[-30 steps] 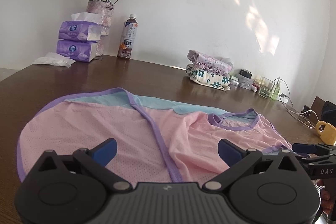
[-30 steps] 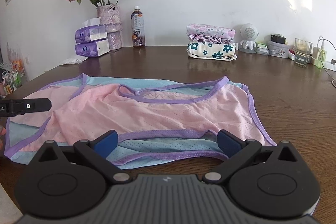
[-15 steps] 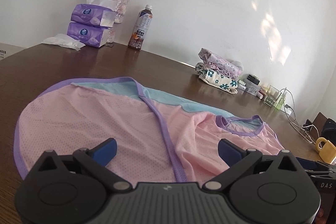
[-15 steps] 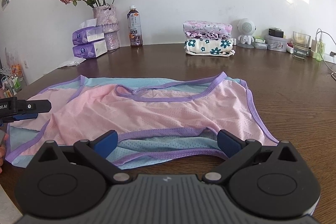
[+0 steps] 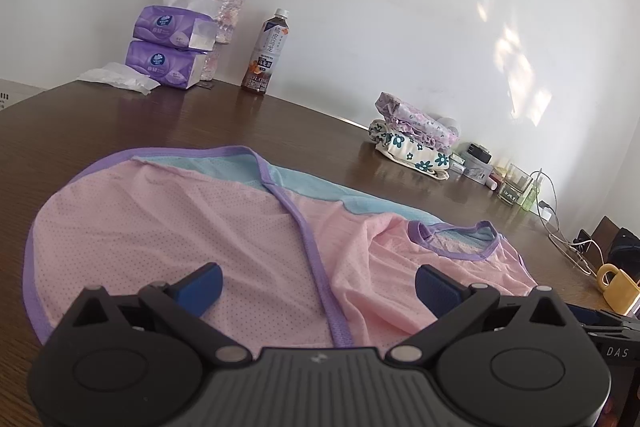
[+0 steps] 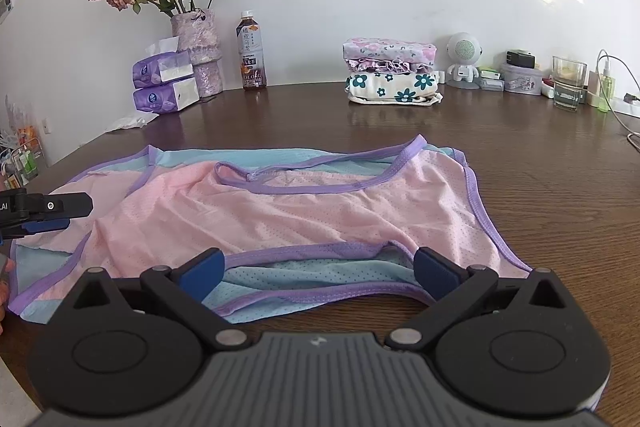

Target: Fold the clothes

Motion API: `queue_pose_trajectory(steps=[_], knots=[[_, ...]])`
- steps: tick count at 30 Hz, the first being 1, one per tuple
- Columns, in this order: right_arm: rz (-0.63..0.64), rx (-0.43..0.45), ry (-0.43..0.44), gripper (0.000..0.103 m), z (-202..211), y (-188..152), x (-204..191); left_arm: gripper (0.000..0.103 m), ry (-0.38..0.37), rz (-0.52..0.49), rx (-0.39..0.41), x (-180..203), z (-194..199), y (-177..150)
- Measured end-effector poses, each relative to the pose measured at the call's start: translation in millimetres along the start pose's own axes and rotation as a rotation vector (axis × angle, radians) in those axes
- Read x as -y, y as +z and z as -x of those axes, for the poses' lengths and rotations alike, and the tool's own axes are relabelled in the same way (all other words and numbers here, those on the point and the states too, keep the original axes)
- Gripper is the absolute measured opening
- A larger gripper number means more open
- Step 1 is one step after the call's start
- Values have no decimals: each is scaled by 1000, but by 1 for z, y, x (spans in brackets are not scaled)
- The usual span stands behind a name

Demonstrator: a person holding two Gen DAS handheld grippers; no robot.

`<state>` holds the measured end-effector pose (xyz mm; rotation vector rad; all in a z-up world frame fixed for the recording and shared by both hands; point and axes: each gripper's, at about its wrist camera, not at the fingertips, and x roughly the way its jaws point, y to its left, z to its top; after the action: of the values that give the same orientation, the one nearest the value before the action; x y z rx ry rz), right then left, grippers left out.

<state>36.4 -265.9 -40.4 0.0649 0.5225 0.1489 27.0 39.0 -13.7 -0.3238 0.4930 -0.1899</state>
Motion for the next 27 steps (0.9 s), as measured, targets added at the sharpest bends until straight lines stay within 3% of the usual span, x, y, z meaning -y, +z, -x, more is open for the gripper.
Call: queue_pose_trajectory(steps=[27], knots=[[-15, 1, 7, 103, -1, 0, 3, 103, -4, 7, 3, -1, 0, 0]])
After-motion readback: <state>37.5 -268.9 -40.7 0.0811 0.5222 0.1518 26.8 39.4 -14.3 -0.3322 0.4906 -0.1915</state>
